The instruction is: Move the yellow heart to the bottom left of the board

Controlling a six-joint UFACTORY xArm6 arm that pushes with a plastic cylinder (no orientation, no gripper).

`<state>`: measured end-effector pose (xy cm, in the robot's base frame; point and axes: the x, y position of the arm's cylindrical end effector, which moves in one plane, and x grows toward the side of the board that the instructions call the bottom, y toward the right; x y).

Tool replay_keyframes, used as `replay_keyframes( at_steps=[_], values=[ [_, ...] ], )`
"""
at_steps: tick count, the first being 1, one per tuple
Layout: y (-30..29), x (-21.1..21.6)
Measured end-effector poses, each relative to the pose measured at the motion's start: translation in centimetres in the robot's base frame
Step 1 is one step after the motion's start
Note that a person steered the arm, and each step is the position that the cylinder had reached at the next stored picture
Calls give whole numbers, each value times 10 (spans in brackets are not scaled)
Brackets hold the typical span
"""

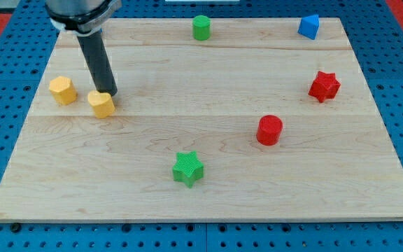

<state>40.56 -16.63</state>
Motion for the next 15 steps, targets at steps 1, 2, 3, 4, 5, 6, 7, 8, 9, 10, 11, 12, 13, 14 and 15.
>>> replay_keyframes(
  at_steps=[1,2,3,4,5,6,7,8,9,10,11,12,13,14,15],
  values=[
    [-6,24],
    [-11,47],
    [-11,68],
    [-11,89],
    [-11,102],
    [-11,118],
    [-11,137],
    [-12,151],
    [-20,145],
    [-20,130],
    [-20,118],
    [-29,117],
    [-36,123],
    [-45,125],
    [-52,127]
  ],
)
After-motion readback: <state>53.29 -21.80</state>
